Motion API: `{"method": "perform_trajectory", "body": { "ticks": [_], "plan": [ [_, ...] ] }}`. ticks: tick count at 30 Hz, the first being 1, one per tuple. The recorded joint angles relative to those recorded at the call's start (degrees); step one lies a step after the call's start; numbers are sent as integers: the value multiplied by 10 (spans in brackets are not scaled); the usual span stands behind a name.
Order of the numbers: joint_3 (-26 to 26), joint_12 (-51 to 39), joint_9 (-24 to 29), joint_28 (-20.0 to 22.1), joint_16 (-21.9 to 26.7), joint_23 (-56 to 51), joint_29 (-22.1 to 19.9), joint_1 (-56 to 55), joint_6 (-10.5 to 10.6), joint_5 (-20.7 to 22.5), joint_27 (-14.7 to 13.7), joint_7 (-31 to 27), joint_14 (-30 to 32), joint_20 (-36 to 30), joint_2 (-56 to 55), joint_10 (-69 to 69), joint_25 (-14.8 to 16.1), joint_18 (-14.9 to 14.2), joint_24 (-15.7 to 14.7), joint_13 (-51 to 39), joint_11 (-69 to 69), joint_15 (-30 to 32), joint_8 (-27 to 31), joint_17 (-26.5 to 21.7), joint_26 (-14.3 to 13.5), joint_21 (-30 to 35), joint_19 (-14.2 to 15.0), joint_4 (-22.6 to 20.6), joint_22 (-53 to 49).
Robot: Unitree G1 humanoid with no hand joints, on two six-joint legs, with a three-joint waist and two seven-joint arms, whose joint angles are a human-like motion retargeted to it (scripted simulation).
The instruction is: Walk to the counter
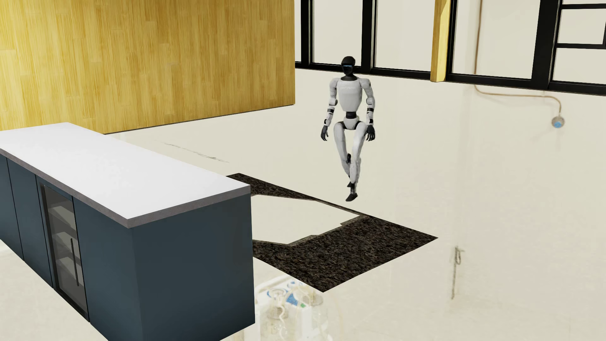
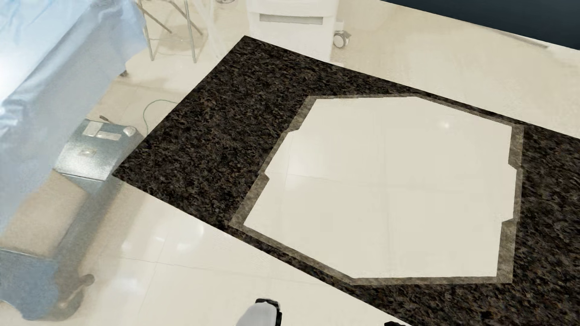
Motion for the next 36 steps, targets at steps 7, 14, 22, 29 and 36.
{"method": "perform_trajectory", "body": {
  "ticks": [7, 14, 22, 29, 36],
  "plan": [
    [-20, -136, 11, -216, -10, -7, 81, 147, -22, -15, 7, 155, -198, -173, -209, 105, -12, 2, 88, 29, 516, 258, 97, -27, 97, 60, 190, 92, 316],
    [-75, -213, 1, -9, 57, -141, -47, 374, -20, -101, -33, 241, -296, -70, -367, 24, 98, -34, -10, 129, 184, 224, -36, 10, 45, -68, 89, 68, 137],
    [-101, -261, 4, 44, 50, 78, 74, 395, 21, -72, 94, 86, -46, -33, -239, 279, 24, -100, -53, 137, 42, 225, -112, 96, 59, -82, 7, 148, 58],
    [-57, -151, 13, -52, 6, -1, -38, 78, 55, -31, 27, 71, -106, -96, -78, 491, -15, -26, -36, 49, 6, 116, -113, 74, 68, -131, 17, 193, 142],
    [-22, 5, -15, -83, -10, -71, -25, 80, 48, -38, -48, 106, 18, -39, 23, -71, -5, 27, -70, -72, -2, 28, -29, -9, 123, -75, 57, 81, 245]
  ]
}}
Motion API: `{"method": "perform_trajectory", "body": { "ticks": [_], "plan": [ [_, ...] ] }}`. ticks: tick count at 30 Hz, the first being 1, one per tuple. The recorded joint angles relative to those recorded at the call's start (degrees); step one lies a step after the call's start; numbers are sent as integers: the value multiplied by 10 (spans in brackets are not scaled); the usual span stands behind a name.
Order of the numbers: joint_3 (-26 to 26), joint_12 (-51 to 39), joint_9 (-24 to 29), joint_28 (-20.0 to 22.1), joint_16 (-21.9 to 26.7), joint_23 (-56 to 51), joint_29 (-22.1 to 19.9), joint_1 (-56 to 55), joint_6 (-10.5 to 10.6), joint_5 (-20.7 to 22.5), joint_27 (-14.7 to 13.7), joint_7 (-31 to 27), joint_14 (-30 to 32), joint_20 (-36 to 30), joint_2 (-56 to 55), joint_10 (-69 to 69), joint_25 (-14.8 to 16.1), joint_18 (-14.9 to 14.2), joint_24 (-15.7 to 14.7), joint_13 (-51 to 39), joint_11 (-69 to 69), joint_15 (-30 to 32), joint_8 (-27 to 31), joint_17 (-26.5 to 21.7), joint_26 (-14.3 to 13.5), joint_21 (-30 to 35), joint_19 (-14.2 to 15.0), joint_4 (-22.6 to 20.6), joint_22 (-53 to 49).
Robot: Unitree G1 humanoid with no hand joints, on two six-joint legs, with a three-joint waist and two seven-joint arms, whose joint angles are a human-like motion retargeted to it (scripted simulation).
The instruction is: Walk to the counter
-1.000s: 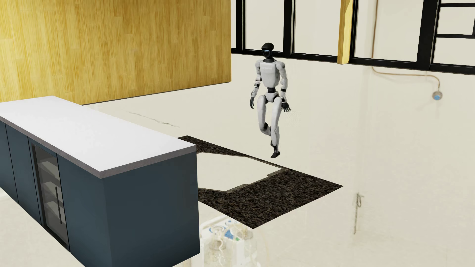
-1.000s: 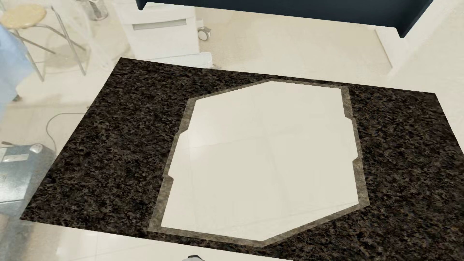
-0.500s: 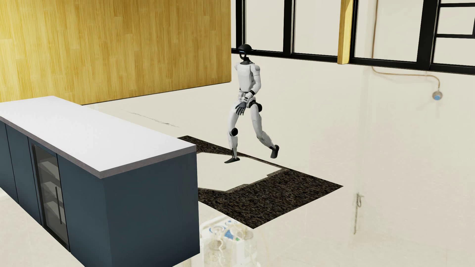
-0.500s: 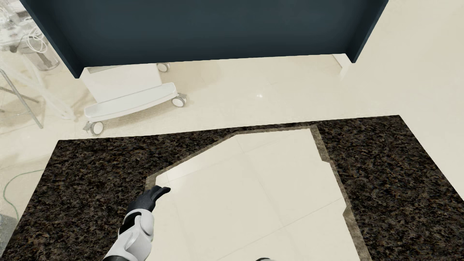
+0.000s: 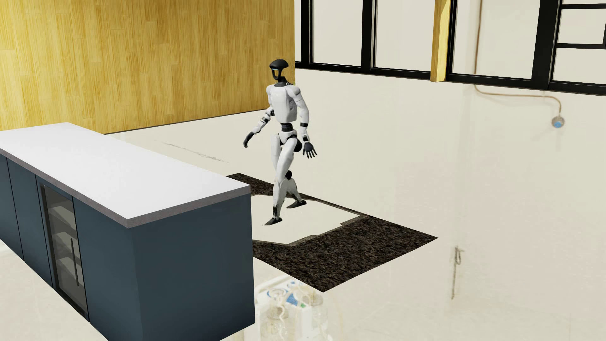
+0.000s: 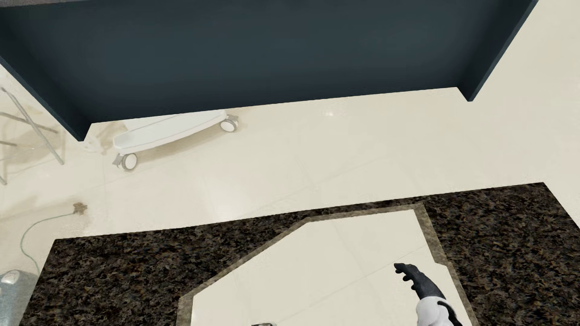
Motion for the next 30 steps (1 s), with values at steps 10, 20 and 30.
{"method": "perform_trajectory", "body": {
  "ticks": [10, 20, 30],
  "plan": [
    [-22, -156, 19, 85, -11, 15, 39, 182, -63, -150, 36, 71, -251, -15, -304, 152, 15, -2, 42, 132, 526, 209, 1, 35, -28, -4, 24, -42, -15],
    [-67, -302, 4, 142, 3, 153, 73, 325, -60, -140, 123, 8, -252, -21, -236, 206, -3, -52, 25, 230, 67, 181, -249, 69, -95, -50, -100, -21, -150],
    [-24, -124, 32, 24, 4, 48, -15, -3, -1, -64, 35, 48, -138, -31, -88, 506, 5, -28, 19, 37, 36, 79, -221, 66, -2, -51, -52, 138, 13]
  ]
}}
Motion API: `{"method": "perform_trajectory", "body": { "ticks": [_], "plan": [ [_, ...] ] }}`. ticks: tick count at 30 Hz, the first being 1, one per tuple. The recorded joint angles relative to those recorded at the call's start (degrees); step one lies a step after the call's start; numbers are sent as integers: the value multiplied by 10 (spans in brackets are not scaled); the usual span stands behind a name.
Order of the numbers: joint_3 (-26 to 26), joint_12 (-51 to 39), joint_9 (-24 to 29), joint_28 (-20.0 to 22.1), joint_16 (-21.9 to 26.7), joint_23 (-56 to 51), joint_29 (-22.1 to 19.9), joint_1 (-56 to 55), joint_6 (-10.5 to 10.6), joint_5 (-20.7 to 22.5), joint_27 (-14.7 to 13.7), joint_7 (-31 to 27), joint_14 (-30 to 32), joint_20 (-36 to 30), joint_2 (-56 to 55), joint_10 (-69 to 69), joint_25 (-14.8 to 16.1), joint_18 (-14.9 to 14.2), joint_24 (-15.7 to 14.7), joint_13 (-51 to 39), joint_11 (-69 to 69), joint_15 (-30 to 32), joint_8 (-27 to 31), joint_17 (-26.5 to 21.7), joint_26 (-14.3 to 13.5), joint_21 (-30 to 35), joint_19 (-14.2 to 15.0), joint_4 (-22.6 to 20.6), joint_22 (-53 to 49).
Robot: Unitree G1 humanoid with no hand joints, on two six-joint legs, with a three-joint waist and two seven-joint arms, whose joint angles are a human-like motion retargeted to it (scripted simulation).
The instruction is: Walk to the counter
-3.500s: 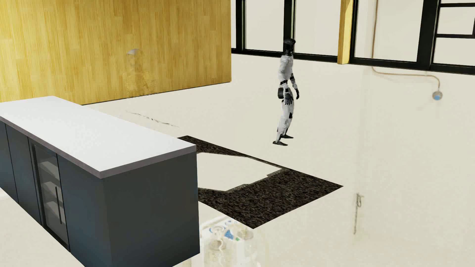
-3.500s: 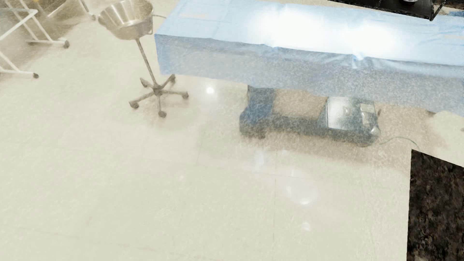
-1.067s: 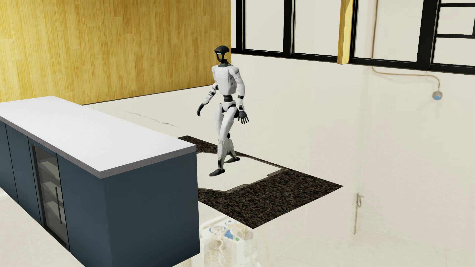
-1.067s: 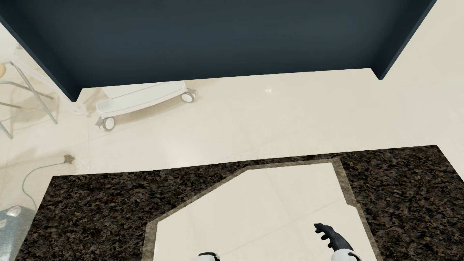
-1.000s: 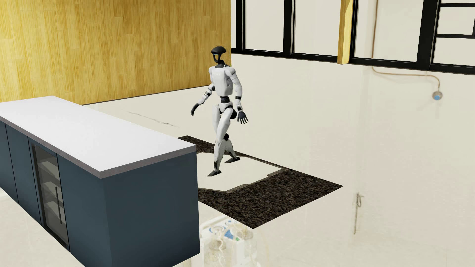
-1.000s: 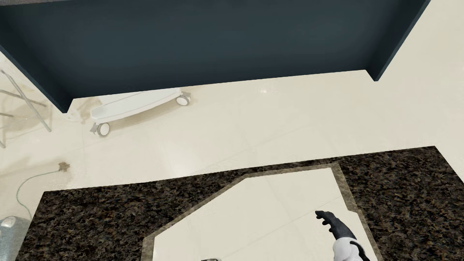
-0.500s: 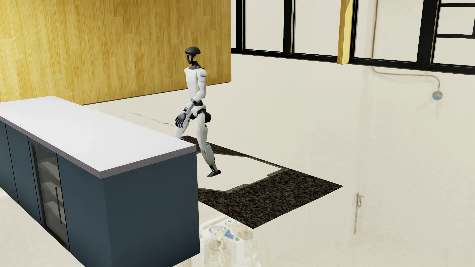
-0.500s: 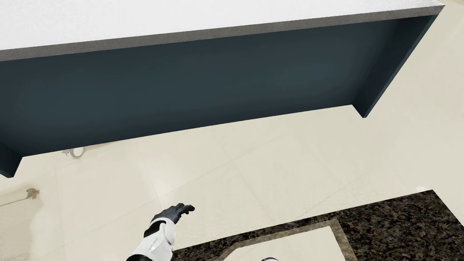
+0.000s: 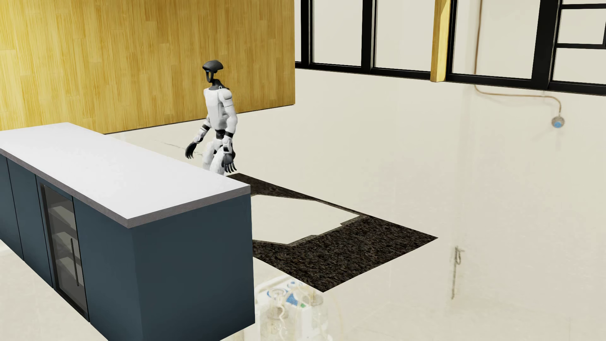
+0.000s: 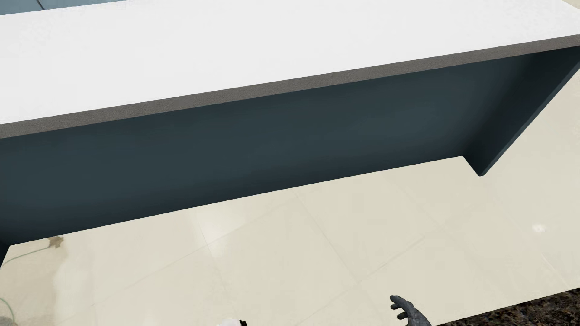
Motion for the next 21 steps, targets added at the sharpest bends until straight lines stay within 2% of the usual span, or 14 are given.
{"method": "perform_trajectory", "body": {
  "ticks": [2, 4, 5, 6, 7, 8, 10, 11, 12, 14, 16, 18, 19, 21],
  "plan": [
    [9, 43, -5, -47, 23, -17, 12, -9, 6, 9, -29, 19, 4, -24, 13, -174, 0, -11, 13, -39, -1, -18, 26, -8, -4, 32, 12, -17, 10],
    [12, 104, -13, -26, 22, -44, 16, 15, 13, 20, -54, 35, 32, 12, 32, -376, 3, -26, -12, -56, -10, -36, 52, -14, -6, 61, 30, -33, -14],
    [13, 131, -17, -4, 9, -59, 10, 31, 14, 20, -63, 38, 93, 35, 42, -430, 8, 15, -31, -55, -14, -44, 65, -16, -10, 69, 39, -40, -25],
    [13, 151, -20, 6, -7, -68, 5, 46, 14, 11, -66, 55, 79, 42, 45, -430, 15, 37, -39, -51, 0, -53, 81, -17, -11, 73, 50, -39, -28],
    [13, 154, -20, 5, -23, -73, -2, 59, 10, -9, -63, 73, 64, 37, 38, -423, 25, 44, -40, -44, 35, -56, 93, -19, -10, 68, 64, -44, -21],
    [13, 140, -19, -14, -29, -72, -15, 75, 2, -32, -54, 83, 45, 11, 29, -411, 34, 41, -23, -25, 87, -45, 102, -16, -4, 57, 74, -54, -4],
    [9, 94, -15, -75, -28, -44, -10, 103, -13, -76, -24, 96, 11, -48, -23, -391, 40, 41, 22, 12, 228, 49, 146, -13, -8, 43, 102, -78, 7],
    [6, 67, -14, -78, -26, -21, 14, 118, -20, -92, -9, 103, -4, -60, -62, -389, 26, 43, 36, 24, 308, 107, 182, -23, -15, 48, 118, -94, -4],
    [3, 42, -13, -58, -26, 4, 35, 133, -29, -105, 4, 106, -16, -55, -97, -387, 7, 45, 40, 35, 381, 140, 212, -36, -18, 53, 104, -109, -20],
    [-1, -10, -9, 36, -26, 50, 20, 151, -48, -127, 41, 99, -38, -10, -146, -374, 5, 44, 25, 64, 463, 114, 238, -37, -37, 24, 96, -133, -51],
    [-5, -81, -8, 83, -22, 86, 0, 161, -63, -130, 74, 76, -51, 4, -165, -368, 37, 38, 17, 99, 436, 62, 235, -21, -49, -24, 107, -148, -56],
    [-11, -151, -12, 70, -10, 101, 55, 166, -74, -122, 69, 49, -62, -12, -162, -369, 28, 30, 26, 132, 311, 30, 227, -22, -60, -18, 119, -161, -70],
    [-13, -178, -15, 67, -4, 96, 86, 170, -78, -109, 59, 36, -64, -19, -149, -377, 19, 28, 31, 147, 207, 46, 231, -25, -72, -10, 134, -167, -85],
    [-16, -210, -23, 78, 4, 74, 103, 174, -87, -117, 49, 18, -64, -28, -111, -393, 8, 25, 35, 168, 101, 30, 181, -25, -96, -7, 77, -177, -117]
  ]
}}
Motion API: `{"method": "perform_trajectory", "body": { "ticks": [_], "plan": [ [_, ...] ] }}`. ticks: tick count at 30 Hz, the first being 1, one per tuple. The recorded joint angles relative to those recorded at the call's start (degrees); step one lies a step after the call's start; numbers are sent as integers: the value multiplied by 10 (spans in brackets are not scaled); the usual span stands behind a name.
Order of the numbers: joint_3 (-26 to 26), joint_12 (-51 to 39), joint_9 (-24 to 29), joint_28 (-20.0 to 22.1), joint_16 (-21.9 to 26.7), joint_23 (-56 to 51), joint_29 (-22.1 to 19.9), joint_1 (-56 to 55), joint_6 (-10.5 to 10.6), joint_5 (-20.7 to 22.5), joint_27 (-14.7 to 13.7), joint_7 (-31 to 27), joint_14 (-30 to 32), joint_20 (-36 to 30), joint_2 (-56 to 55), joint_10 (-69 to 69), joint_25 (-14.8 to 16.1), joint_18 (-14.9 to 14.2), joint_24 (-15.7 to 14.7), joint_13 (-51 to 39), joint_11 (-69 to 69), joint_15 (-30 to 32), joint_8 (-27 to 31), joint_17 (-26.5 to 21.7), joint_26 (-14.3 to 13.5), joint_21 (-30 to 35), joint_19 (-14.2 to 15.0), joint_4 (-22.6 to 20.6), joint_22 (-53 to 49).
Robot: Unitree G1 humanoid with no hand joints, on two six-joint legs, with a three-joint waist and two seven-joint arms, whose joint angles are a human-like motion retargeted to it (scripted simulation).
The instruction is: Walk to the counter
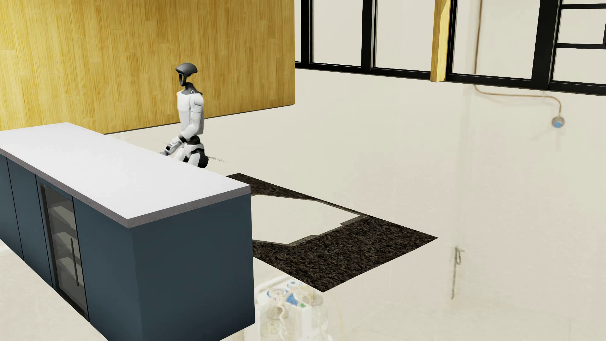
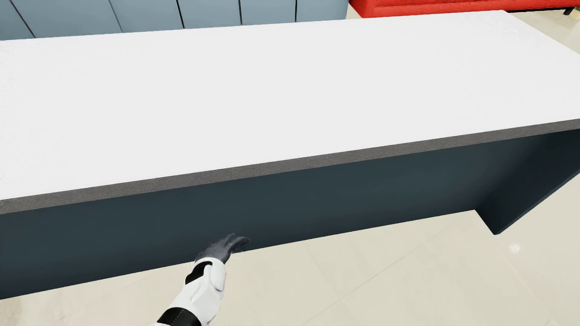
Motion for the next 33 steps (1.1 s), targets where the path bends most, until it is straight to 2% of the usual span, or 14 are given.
{"method": "perform_trajectory", "body": {
  "ticks": [1, 4, 7, 9, 10, 12, 13, 14, 17, 19, 22, 24, 29, 33],
  "plan": [
    [-1, -5, -3, 8, 4, -8, -5, 0, -4, -5, -1, -6, -2, 0, 15, -2, -4, -2, 2, 1, -20, -13, -23, 1, -6, -2, -10, -3, -14],
    [-1, 29, -12, 33, -2, -27, -12, 4, -5, 10, 2, -8, -5, 36, 40, -12, -18, -10, -18, -34, -75, 3, -37, -1, -8, 6, 8, 10, -43],
    [6, 90, -19, 28, -21, -80, -35, 21, 4, 33, -21, 10, -8, 59, 56, -29, -21, -17, -44, -76, -112, 15, -32, -8, 6, 16, 28, 32, -11],
    [9, 134, -24, -10, -29, -111, -74, 36, 11, 53, -42, 27, -11, 47, 68, -38, -3, -22, -49, -105, -137, 24, -17, 5, 39, 18, 21, 47, 47],
    [9, 153, -26, -30, -35, -125, -79, 43, 14, 61, -52, 36, -12, 40, 75, -42, 5, -24, -50, -112, -148, 28, -10, 8, 56, 23, 18, 53, 85],
    [10, 193, -28, -74, -52, -142, -77, 55, 21, 71, -70, 48, -14, 18, 84, -47, 10, -28, -47, -127, -159, 30, 1, 10, 94, 37, 16, 63, 147],
    [11, 213, -28, -96, -60, -149, -73, 58, 24, 75, -77, 53, -17, 22, 85, -47, 10, -30, -58, -128, -161, 30, 5, 12, 110, 47, 16, 66, 167],
    [12, 236, -28, -101, -65, -153, -71, 61, 27, 78, -80, 57, -19, 26, 86, -47, 11, -32, -64, -130, -161, 29, 8, 13, 112, 55, 16, 69, 167],
    [19, 297, -25, -107, -58, -136, -67, 67, 36, 82, -67, 59, -24, 6, 90, -44, 17, -35, -44, -119, -157, 22, 9, 16, 77, 64, 15, 74, 135],
    [24, 311, -23, -92, -56, -98, -64, 66, 40, 80, -43, 51, -26, 28, 94, -40, 16, -37, -55, -108, -153, 17, 1, 20, 74, 52, 14, 74, 114],
    [25, 275, -19, -84, -47, -24, -58, 61, 43, 71, 13, 26, -25, 25, 101, -37, 23, -38, -38, -98, -145, 7, -24, 30, 85, 2, 12, 66, 103],
    [23, 234, -17, -81, -34, 12, -51, 56, 44, 62, 36, 7, -24, 24, 104, -36, 21, -38, -29, -89, -138, 0, -41, 33, 78, -18, 11, 58, 96],
    [12, 149, -14, -30, -21, -9, -44, 43, 43, 48, 7, -17, -20, 22, 101, -34, 11, -38, -15, -69, -129, -5, -64, 38, 42, -38, 11, 45, 44],
    [6, 122, -11, -18, -16, -54, -52, 38, 44, 51, -17, -5, -18, 11, 86, -35, 1, -37, -16, -84, -128, 0, -51, 31, 24, -35, 10, 48, 11]
  ]
}}
